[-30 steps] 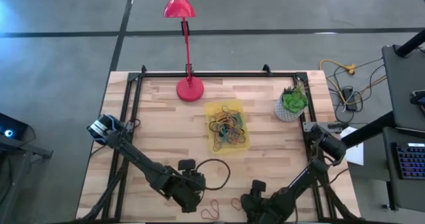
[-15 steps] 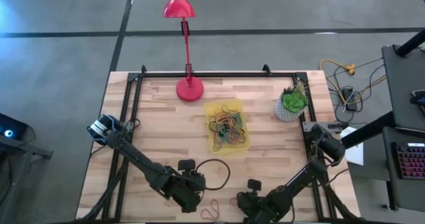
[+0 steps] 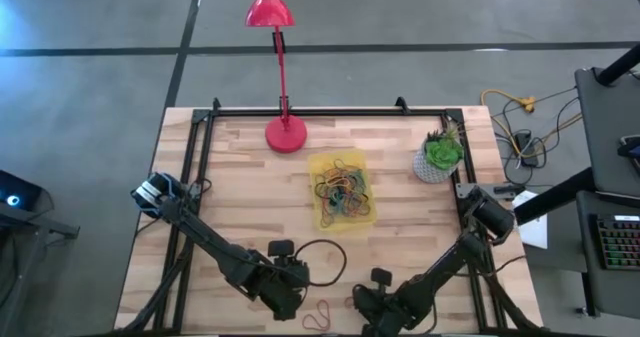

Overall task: Pick and place rubber bands into bin
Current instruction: Put the red rubber band into the yellow bin

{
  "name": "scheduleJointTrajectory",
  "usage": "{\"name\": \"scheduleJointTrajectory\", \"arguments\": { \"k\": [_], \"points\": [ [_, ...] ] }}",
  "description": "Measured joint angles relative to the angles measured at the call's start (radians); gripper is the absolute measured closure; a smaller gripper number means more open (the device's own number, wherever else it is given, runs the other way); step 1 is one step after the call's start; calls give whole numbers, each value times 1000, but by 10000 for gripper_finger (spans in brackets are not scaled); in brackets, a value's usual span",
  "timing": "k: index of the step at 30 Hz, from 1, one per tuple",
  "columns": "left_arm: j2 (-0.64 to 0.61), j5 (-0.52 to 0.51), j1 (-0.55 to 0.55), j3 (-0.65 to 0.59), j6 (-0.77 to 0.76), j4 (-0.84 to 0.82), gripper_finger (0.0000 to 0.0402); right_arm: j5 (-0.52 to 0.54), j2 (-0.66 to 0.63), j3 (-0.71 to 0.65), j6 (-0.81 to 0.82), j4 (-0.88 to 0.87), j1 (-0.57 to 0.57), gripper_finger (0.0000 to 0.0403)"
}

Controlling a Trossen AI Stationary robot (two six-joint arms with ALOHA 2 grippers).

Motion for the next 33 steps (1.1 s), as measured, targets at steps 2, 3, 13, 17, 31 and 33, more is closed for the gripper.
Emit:
{"name": "scheduleJointTrajectory", "arguments": {
  "k": [2, 3, 13, 17, 31, 33],
  "points": [
    [0, 0, 1, 0, 0, 0, 213, 28, -18, -2, -5, -2, -20, 395],
    [0, 0, 1, 0, 0, 0, 213, 44, -22, -4, -15, -11, -34, 395],
    [0, 0, 0, 0, 0, 1, 213, 216, -139, -5, -105, -73, -149, 395],
    [0, 0, 0, 0, 0, 1, 213, 284, -224, -5, -160, -102, -202, 395],
    [0, -18, 0, 0, 1, 1, 213, -120, -158, -3, -330, -41, -184, 337],
    [0, -19, 0, 0, 1, 2, 213, -133, -131, -2, -317, -29, -170, 310]
  ]
}}
